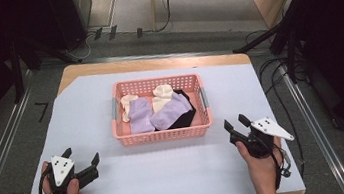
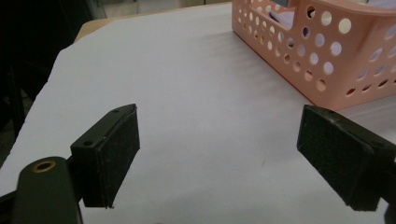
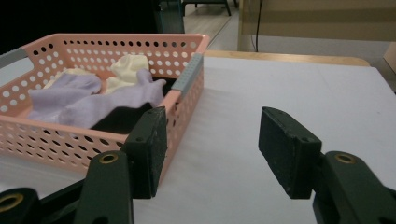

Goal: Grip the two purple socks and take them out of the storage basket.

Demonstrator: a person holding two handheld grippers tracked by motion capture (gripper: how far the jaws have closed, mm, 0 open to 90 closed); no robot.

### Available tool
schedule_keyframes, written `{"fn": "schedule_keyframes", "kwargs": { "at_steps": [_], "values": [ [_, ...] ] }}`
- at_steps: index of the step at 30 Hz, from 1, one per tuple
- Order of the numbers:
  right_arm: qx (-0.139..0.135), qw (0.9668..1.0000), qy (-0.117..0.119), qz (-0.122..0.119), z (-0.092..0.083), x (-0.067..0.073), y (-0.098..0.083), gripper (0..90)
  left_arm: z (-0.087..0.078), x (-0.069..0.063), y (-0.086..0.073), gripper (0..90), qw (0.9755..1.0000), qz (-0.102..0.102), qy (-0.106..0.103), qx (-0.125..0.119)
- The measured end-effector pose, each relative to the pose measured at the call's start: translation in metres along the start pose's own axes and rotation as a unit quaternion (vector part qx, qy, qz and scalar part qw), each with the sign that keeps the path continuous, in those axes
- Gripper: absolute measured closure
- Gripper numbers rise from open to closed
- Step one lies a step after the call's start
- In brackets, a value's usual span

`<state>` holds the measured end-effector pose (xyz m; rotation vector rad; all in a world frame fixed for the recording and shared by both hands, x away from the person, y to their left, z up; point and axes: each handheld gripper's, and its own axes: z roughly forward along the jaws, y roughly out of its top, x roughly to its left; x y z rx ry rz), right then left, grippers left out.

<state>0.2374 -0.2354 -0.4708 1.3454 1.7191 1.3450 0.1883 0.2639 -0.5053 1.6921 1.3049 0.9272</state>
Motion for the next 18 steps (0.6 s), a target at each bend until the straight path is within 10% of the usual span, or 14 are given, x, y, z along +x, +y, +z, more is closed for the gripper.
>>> {"fn": "schedule_keyframes", "kwargs": {
  "at_steps": [18],
  "values": [
    [0.027, 0.9987, 0.029, -0.032, 0.044, 0.043, 0.027, 46.4, 0.0, 0.001, 0.0, 14.0, 1.0, -0.002, -0.002, 0.003]
  ]
}}
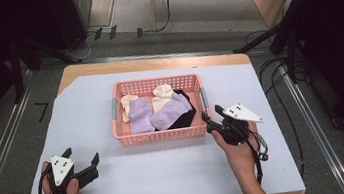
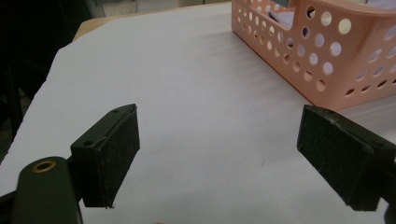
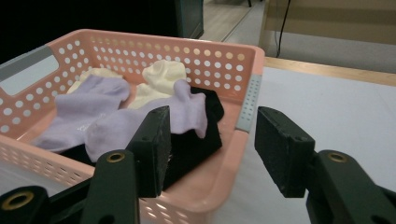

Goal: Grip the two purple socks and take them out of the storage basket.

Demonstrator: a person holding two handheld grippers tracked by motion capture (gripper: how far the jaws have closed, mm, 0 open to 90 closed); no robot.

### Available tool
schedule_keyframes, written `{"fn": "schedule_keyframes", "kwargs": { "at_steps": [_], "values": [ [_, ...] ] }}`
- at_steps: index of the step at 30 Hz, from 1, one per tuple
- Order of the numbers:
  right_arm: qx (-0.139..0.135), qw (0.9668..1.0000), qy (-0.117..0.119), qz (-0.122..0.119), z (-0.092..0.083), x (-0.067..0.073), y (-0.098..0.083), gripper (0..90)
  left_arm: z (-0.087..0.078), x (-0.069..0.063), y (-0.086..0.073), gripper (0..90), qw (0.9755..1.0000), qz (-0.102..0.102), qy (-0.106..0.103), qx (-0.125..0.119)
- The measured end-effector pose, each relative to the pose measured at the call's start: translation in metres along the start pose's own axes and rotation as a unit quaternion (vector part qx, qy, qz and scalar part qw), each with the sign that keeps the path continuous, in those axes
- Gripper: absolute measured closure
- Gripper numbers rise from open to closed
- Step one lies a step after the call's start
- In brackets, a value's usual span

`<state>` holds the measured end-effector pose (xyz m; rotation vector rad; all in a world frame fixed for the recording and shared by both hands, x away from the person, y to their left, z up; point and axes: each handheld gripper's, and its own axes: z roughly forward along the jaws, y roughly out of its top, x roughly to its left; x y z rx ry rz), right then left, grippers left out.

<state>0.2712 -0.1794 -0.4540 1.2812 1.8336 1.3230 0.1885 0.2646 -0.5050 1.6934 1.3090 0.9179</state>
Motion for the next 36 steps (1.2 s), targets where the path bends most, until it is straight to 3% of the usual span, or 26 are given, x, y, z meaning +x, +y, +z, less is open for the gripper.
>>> {"fn": "schedule_keyframes", "kwargs": {
  "at_steps": [15, 22, 26, 32, 34, 36],
  "values": [
    [0.036, 0.9992, 0.011, -0.012, 0.037, 0.021, 0.015, 50.8, 0.001, 0.0, 0.0, 13.9, 1.0, -0.004, -0.002, 0.001],
    [0.046, 0.9987, 0.022, -0.003, 0.053, 0.028, 0.018, 54.0, 0.001, 0.001, 0.0, 13.9, 1.0, -0.002, -0.003, 0.003],
    [0.067, 0.9974, 0.023, -0.011, 0.064, 0.032, 0.019, 56.0, 0.001, 0.001, 0.0, 14.0, 1.0, -0.002, -0.004, 0.002],
    [0.091, 0.9956, 0.023, 0.0, 0.078, 0.034, 0.022, 57.0, 0.001, 0.001, 0.0, 14.0, 1.0, -0.003, -0.004, 0.002],
    [0.122, 0.9924, 0.019, -0.006, 0.088, 0.038, 0.022, 58.0, 0.002, 0.001, 0.0, 13.9, 1.0, -0.004, -0.005, 0.003],
    [0.133, 0.991, 0.015, -0.012, 0.093, 0.041, 0.023, 58.0, 0.002, 0.001, 0.0, 14.0, 1.0, -0.004, -0.004, 0.004]
  ]
}}
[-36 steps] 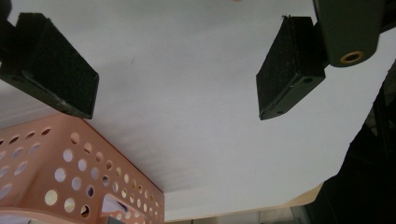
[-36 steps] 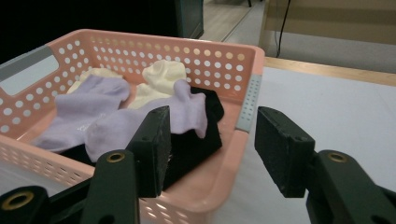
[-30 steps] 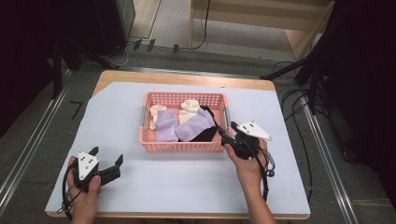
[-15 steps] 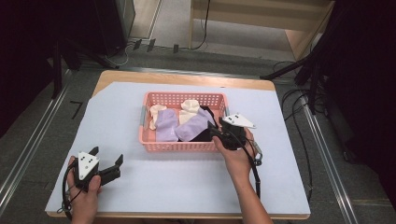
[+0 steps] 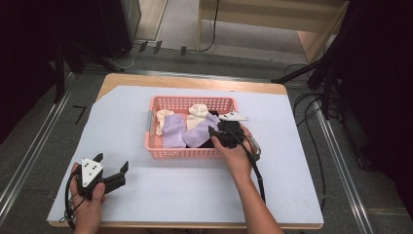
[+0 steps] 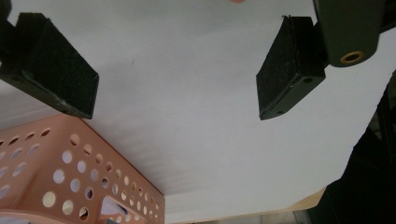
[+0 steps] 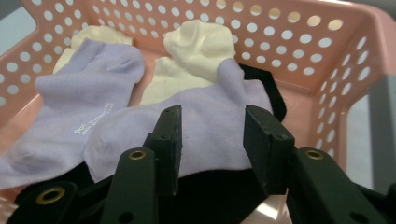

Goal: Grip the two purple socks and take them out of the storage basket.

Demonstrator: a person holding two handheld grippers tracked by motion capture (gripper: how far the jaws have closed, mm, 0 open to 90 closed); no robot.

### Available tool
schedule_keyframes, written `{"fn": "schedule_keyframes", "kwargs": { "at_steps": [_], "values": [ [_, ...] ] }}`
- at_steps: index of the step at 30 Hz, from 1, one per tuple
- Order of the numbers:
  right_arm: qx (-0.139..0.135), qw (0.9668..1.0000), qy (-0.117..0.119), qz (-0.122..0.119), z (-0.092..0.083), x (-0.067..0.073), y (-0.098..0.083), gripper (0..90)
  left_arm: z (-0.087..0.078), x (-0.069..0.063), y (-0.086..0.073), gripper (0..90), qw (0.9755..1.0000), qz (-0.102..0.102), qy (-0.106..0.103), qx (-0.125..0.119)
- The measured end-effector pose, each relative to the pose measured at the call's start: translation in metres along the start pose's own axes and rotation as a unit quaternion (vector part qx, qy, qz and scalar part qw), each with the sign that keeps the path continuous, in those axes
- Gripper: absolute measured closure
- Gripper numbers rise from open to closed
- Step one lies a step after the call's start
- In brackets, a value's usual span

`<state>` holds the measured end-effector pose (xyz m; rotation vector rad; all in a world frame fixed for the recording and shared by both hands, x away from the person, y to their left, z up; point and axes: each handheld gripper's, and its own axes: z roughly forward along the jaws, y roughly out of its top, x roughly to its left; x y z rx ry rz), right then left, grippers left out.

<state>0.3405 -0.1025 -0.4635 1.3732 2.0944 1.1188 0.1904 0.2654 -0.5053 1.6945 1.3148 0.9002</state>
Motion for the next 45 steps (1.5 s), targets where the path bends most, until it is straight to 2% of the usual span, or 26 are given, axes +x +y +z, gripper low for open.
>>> {"fn": "schedule_keyframes", "kwargs": {
  "at_steps": [3, 8, 11, 14, 15, 16, 17, 21, 22, 23, 24, 25, 26, 29, 31, 32, 36, 39, 41, 43, 44, 45],
  "values": [
    [0.011, 0.9999, -0.002, 0.0, 0.005, 0.003, 0.002, 57.5, 0.0, 0.0, 0.0, 13.9, 1.0, 0.001, -0.002, 0.002],
    [0.038, 0.9991, -0.015, -0.009, 0.02, 0.009, 0.006, 49.7, 0.0, 0.001, 0.0, 13.9, 1.0, 0.001, -0.002, 0.004],
    [0.074, 0.9972, -0.006, -0.007, 0.027, 0.013, 0.007, 48.2, 0.0, 0.001, 0.0, 13.9, 1.0, 0.002, 0.0, 0.003],
    [0.09, 0.9959, -0.005, -0.004, 0.03, 0.016, 0.007, 60.9, 0.001, 0.0, 0.0, 13.9, 1.0, -0.002, -0.002, 0.002],
    [0.09, 0.9959, -0.005, -0.004, 0.03, 0.016, 0.007, 60.9, 0.001, 0.0, 0.0, 13.9, 1.0, -0.002, -0.002, 0.002],
    [0.096, 0.9954, -0.006, -0.003, 0.03, 0.016, 0.006, 72.7, 0.001, 0.0, 0.0, 13.9, 1.0, -0.001, -0.002, 0.002],
    [0.094, 0.9955, -0.005, -0.004, 0.03, 0.015, 0.006, 76.3, 0.001, 0.0, 0.0, 13.9, 1.0, -0.002, -0.002, 0.002],
    [0.057, 0.9983, 0.001, -0.001, 0.022, 0.014, 0.007, 85.8, 0.001, 0.0, 0.0, 13.9, 1.0, -0.002, -0.002, 0.001],
    [0.057, 0.9983, 0.001, -0.001, 0.022, 0.014, 0.007, 85.8, 0.001, 0.0, 0.0, 13.9, 1.0, -0.002, -0.002, 0.001],
    [0.045, 0.999, 0.002, 0.002, 0.019, 0.013, 0.007, 86.6, 0.001, 0.0, 0.0, 13.9, 1.0, -0.002, -0.001, 0.002],
    [0.023, 0.9997, -0.008, 0.005, 0.012, 0.012, 0.01, 87.6, 0.001, 0.0, 0.0, 13.9, 1.0, -0.003, -0.001, 0.002],
    [0.023, 0.9997, -0.008, 0.005, 0.012, 0.012, 0.01, 87.6, 0.001, 0.0, 0.0, 13.9, 1.0, -0.003, -0.001, 0.002],
    [0.0, 0.9999, -0.002, 0.011, 0.004, 0.011, 0.012, 88.1, 0.001, 0.001, 0.0, 14.0, 1.0, -0.001, -0.001, 0.004],
    [-0.035, 0.9993, -0.001, 0.009, -0.008, 0.008, 0.016, 88.3, 0.001, 0.0, 0.0, 13.9, 1.0, -0.002, -0.002, 0.003],
    [-0.045, 0.9989, -0.001, 0.011, -0.012, 0.007, 0.017, 88.3, 0.001, 0.0, 0.0, 13.9, 1.0, -0.001, -0.002, 0.003],
    [-0.07, 0.9974, 0.006, 0.018, -0.021, 0.005, 0.019, 88.4, 0.001, 0.0, 0.0, 13.9, 1.0, -0.001, -0.001, 0.003],
    [-0.118, 0.9925, 0.014, 0.031, -0.037, 0.0, 0.023, 88.4, 0.001, 0.0, 0.0, 13.9, 1.0, 0.0, 0.0, 0.004],
    [-0.135, 0.9904, 0.008, 0.029, -0.044, -0.003, 0.025, 88.4, 0.001, 0.0, 0.0, 13.9, 1.0, 0.001, -0.001, 0.004],
    [-0.16, 0.9868, -0.002, 0.028, -0.053, -0.011, 0.025, 88.5, 0.001, 0.0, 0.0, 13.9, 1.0, 0.001, -0.001, 0.004],
    [-0.164, 0.9861, -0.003, 0.026, -0.055, -0.013, 0.025, 88.5, 0.001, 0.0, 0.0, 14.0, 1.0, 0.0, 0.0, 0.004],
    [-0.184, 0.9827, -0.013, 0.021, -0.06, -0.019, 0.025, 88.6, 0.001, 0.0, 0.0, 14.0, 1.0, 0.0, -0.001, 0.004],
    [-0.192, 0.981, -0.015, 0.021, -0.062, -0.022, 0.024, 88.5, 0.001, 0.0, 0.0, 13.9, 1.0, 0.0, -0.001, 0.004]
  ]
}}
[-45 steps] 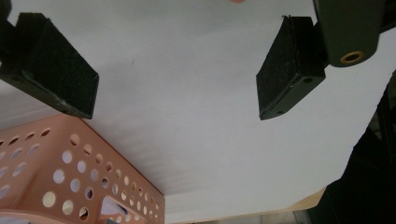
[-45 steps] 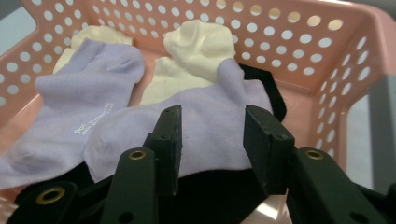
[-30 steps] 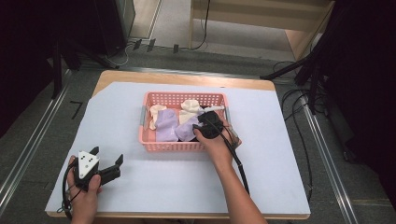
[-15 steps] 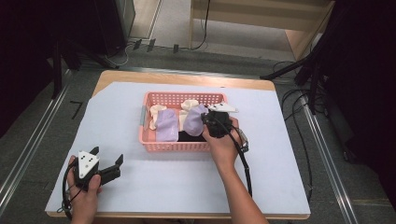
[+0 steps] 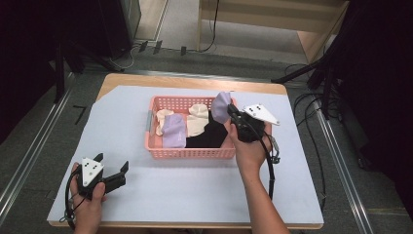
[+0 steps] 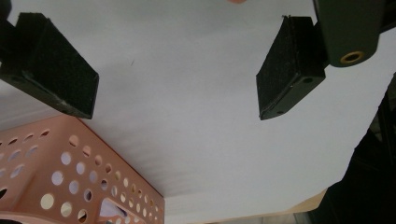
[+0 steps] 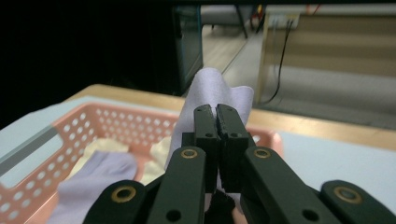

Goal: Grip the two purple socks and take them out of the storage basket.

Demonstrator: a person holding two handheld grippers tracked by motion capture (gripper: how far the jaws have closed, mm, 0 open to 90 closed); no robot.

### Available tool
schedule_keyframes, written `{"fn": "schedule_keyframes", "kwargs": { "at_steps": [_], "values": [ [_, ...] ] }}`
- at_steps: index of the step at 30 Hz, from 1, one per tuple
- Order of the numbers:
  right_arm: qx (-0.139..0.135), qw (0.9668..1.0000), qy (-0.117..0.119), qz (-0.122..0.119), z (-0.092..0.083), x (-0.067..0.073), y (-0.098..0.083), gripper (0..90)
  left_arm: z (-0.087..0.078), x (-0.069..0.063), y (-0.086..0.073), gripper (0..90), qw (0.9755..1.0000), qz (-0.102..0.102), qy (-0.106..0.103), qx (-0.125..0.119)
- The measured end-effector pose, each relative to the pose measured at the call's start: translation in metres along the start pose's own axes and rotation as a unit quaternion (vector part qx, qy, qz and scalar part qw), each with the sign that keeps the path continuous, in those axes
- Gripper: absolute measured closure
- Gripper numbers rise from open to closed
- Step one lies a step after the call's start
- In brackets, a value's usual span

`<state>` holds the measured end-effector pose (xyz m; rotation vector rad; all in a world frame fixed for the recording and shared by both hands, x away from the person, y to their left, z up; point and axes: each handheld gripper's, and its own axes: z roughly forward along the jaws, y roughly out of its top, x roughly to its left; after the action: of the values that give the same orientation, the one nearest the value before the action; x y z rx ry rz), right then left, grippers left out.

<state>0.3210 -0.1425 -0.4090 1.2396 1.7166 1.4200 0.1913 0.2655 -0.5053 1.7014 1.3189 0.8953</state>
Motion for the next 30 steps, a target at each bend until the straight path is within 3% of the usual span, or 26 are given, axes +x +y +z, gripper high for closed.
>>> {"fn": "schedule_keyframes", "kwargs": {
  "at_steps": [1, 3, 4, 5, 7, 10, 15, 16, 20, 23, 25, 28, 30],
  "values": [
    [0.0, 1.0, 0.0, 0.0, 0.0, 0.0, 0.0, 88.5, 0.0, 0.0, 0.0, 13.9, 1.0, 0.0, 0.0, 0.0],
    [-0.041, 0.9989, -0.018, -0.013, -0.01, -0.008, 0.002, 88.5, 0.0, 0.0, 0.0, 14.0, 1.0, 0.002, 0.0, 0.001],
    [-0.041, 0.9989, -0.018, -0.013, -0.01, -0.008, 0.002, 88.5, 0.0, 0.0, 0.0, 14.0, 1.0, 0.002, 0.0, 0.0],
    [-0.062, 0.9975, -0.03, -0.013, -0.015, -0.013, 0.003, 88.4, 0.0, 0.0, 0.0, 14.0, 1.0, 0.002, 0.0, 0.0],
    [-0.067, 0.9971, -0.034, -0.01, -0.017, -0.015, 0.003, 88.5, 0.0, 0.0, 0.0, 13.9, 1.0, 0.002, 0.0, 0.0],
    [-0.08, 0.9948, -0.063, -0.003, -0.024, -0.028, 0.003, 88.4, 0.0, -0.001, 0.0, 13.9, 1.0, -0.002, 0.001, -0.002],
    [-0.078, 0.9921, -0.097, 0.013, -0.029, -0.045, -0.005, 88.4, 0.0, -0.001, 0.0, 14.0, 1.0, 0.0, 0.001, -0.001],
    [-0.07, 0.9904, -0.117, 0.019, -0.031, -0.053, -0.011, 88.4, 0.0, -0.001, 0.0, 13.9, 1.0, 0.0, 0.001, -0.001],
    [-0.053, 0.9862, -0.154, 0.025, -0.031, -0.065, -0.024, 88.4, 0.0, -0.001, 0.0, 14.0, 1.0, 0.001, 0.001, -0.001],
    [-0.037, 0.9832, -0.177, 0.023, -0.03, -0.073, -0.035, 88.3, 0.0, -0.001, 0.0, 14.0, 1.0, 0.001, 0.001, -0.001],
    [-0.029, 0.9809, -0.189, 0.035, -0.029, -0.078, -0.042, 85.6, 0.0, -0.001, 0.0, 14.0, 1.0, 0.002, 0.001, 0.0],
    [-0.034, 0.9807, -0.177, 0.077, -0.027, -0.079, -0.05, 73.6, 0.0, -0.001, 0.0, 14.0, 1.0, 0.003, 0.001, 0.001],
    [-0.044, 0.9825, -0.158, 0.089, -0.024, -0.073, -0.051, 69.3, 0.0, -0.001, 0.0, 14.0, 1.0, 0.004, 0.002, 0.001]
  ]
}}
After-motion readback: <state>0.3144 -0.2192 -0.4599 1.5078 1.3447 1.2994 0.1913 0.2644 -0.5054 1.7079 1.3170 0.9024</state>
